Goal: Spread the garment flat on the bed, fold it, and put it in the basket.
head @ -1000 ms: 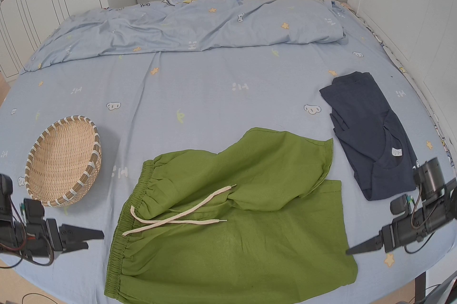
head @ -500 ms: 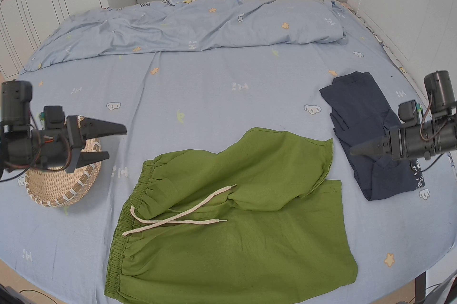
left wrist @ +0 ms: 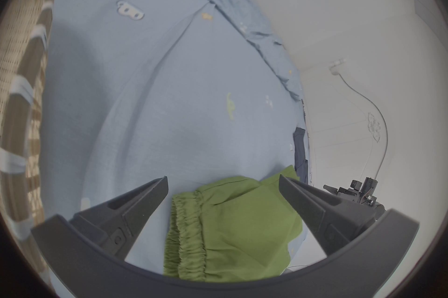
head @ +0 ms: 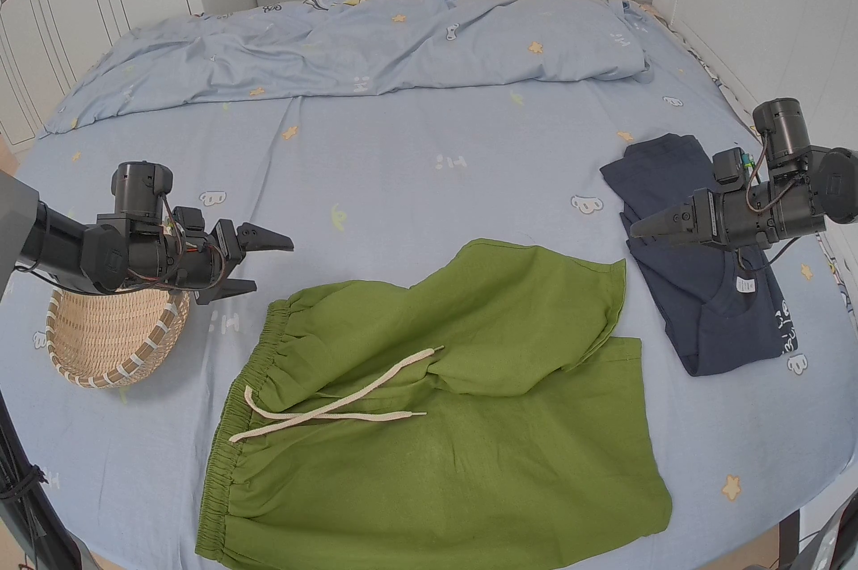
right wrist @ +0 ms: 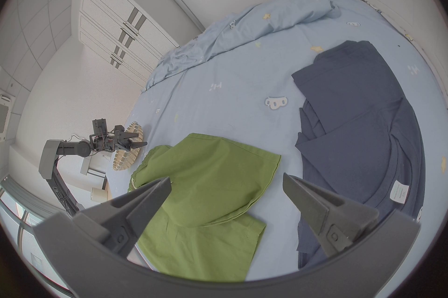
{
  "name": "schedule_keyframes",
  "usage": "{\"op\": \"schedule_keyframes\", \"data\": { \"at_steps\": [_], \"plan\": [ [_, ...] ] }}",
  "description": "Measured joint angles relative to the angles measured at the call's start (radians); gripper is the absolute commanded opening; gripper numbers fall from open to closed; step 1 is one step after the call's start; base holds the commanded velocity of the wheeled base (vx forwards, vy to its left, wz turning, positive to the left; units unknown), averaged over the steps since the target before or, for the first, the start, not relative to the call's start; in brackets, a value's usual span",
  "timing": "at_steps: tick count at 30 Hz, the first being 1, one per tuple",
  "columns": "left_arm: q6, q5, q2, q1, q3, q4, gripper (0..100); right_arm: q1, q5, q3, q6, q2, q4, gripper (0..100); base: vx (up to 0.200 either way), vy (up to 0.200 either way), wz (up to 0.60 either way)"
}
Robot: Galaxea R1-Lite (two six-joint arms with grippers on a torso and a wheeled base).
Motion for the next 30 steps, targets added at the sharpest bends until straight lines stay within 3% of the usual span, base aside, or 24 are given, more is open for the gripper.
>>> {"op": "schedule_keyframes", "data": {
  "at_steps": [17,18,30],
  "plan": [
    [0.005,0.002,0.114,-0.038,-0.001,-0.008,100,-0.003,0.002,-0.010,0.001,0.047,-0.001,100,0.000,0.000,0.00],
    [0.006,0.002,0.115,-0.040,0.000,-0.008,0,-0.003,0.002,-0.010,0.001,0.049,-0.001,100,0.000,0.000,0.00],
    [0.039,0.000,0.129,-0.035,0.015,0.005,0,-0.003,0.002,-0.012,0.001,0.059,0.000,100,0.000,0.000,0.00]
  ]
}}
